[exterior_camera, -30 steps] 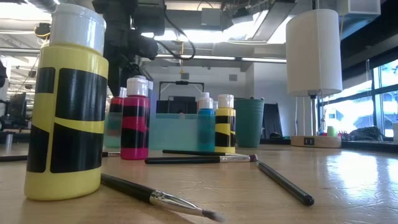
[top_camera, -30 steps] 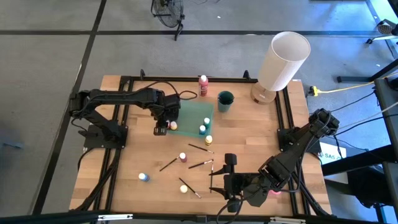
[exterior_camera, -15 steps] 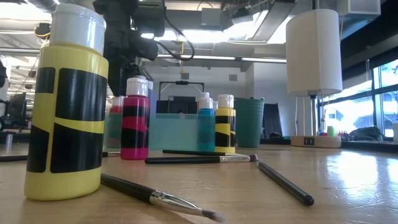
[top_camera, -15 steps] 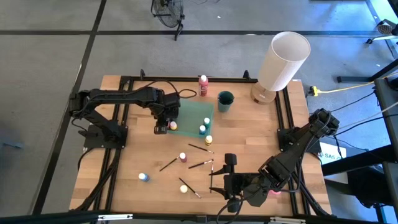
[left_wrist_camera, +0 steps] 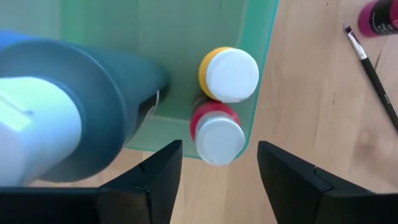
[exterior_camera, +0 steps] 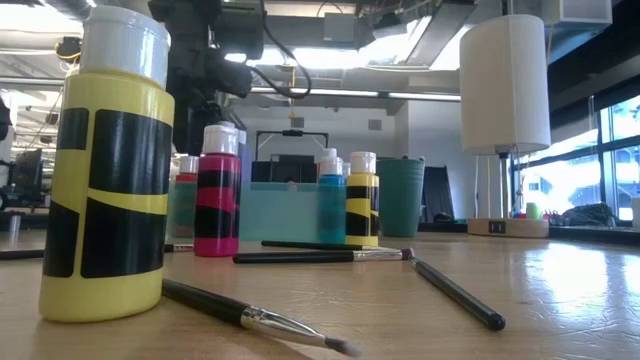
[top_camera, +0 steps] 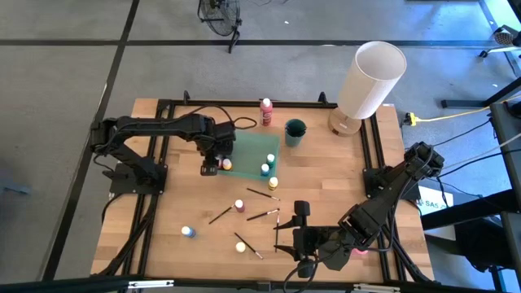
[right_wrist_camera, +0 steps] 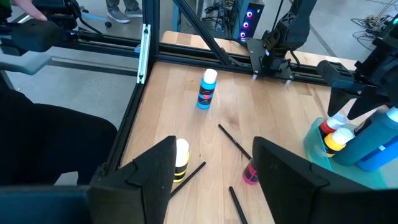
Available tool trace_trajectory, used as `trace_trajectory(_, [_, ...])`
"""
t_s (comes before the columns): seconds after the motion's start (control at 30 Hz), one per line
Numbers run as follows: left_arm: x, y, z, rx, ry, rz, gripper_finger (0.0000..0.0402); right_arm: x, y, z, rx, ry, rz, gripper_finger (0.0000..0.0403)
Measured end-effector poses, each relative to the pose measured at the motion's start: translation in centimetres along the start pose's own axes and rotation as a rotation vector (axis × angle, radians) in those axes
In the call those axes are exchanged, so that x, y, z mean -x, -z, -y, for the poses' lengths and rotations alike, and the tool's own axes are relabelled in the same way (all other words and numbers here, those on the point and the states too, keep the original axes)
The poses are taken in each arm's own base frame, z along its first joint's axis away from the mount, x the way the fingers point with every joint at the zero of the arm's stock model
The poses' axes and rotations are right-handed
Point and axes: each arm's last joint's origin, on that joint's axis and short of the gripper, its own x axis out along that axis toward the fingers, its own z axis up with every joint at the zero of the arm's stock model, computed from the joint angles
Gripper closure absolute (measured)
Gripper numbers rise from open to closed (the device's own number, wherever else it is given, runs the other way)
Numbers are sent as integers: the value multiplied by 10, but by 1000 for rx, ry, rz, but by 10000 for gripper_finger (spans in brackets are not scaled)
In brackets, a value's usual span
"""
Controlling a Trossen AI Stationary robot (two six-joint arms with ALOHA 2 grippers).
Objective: Pick & Place Paint Supplies
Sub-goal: Put the big light pink bottle into the green bin
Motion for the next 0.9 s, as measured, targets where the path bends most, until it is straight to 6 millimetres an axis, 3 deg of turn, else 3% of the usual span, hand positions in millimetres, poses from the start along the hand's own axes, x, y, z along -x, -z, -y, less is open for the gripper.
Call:
trace_trajectory(0.17, [3, 1, -1, 2, -27, -18, 199, 0, 0, 0, 0, 0, 0, 188])
trace_trajectory(0.43, [25, -4, 4, 52, -42, -30, 212, 0, 0, 0, 0, 0, 0, 188])
trace_trajectory(0.7, [36, 2, 26, 111, -10, -142, 210, 0, 1, 0, 9, -8, -15, 187])
trace_trajectory(0.9, [37, 12, 51, 146, 64, -261, 214, -1, 4, -4, 13, -112, -59, 187])
